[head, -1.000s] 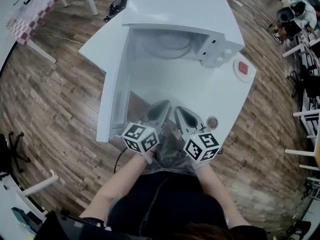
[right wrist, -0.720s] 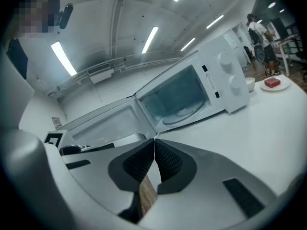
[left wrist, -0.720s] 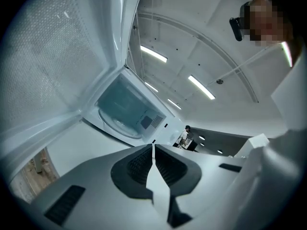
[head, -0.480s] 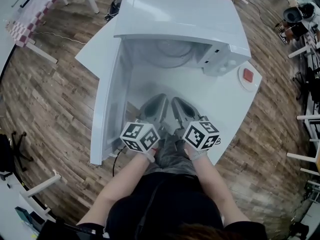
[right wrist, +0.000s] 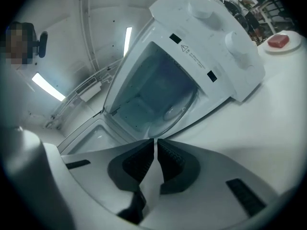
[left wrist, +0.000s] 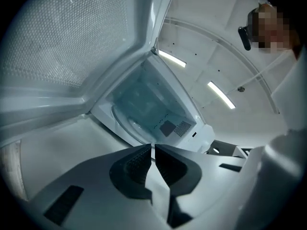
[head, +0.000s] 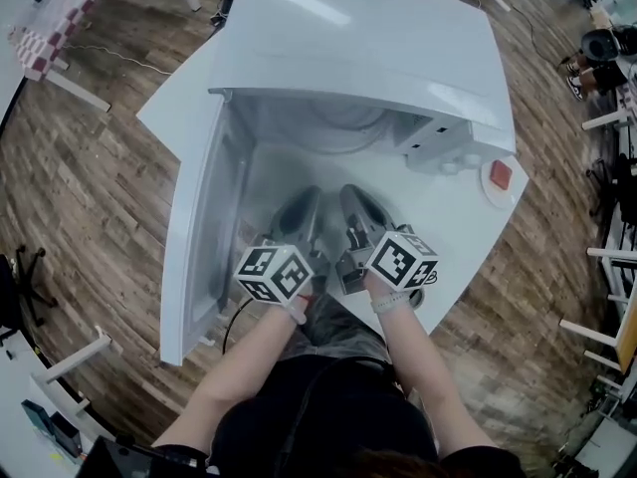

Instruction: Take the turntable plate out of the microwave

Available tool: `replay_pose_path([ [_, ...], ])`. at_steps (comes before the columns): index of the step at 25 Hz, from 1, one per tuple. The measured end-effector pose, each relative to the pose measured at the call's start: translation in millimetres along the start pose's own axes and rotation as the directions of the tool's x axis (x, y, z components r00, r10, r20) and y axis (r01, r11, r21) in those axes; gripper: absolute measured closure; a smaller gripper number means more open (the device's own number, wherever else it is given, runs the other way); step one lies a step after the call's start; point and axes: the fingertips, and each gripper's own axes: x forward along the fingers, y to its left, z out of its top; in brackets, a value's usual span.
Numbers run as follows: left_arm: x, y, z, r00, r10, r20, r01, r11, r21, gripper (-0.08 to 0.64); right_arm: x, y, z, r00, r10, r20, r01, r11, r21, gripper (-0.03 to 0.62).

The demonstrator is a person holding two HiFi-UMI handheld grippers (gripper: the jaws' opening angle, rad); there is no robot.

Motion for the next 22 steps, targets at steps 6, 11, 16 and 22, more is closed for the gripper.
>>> replay_pose_path([
  [6,16,19,1,1.000,0.025,0.006,-0.025,0.999,-0.034,0.534,24,-25,8,1.000,0.000,-0.012,0.001,0.994,0.111,0.566],
  [11,27,25,5,1.000,0.014,-0.001,-0.014,0.998,-0.063,0.534,42,-32,23,1.000,0.019,0.021,-0.023,0.969,0.247,0.494],
  [16,38,27,7,1.000,-0.001,-0.008,0.000,0.997,-0.075,0.532,57,-39,34,0.998,0.037,0.054,-0.053,0.938,0.341,0.474],
  [22,42,33,7,1.000,0.004,-0.004,-0.004,0.994,-0.110,0.532,70,-48,41,0.997,0.017,0.076,-0.047,0.908,0.417,0.476],
])
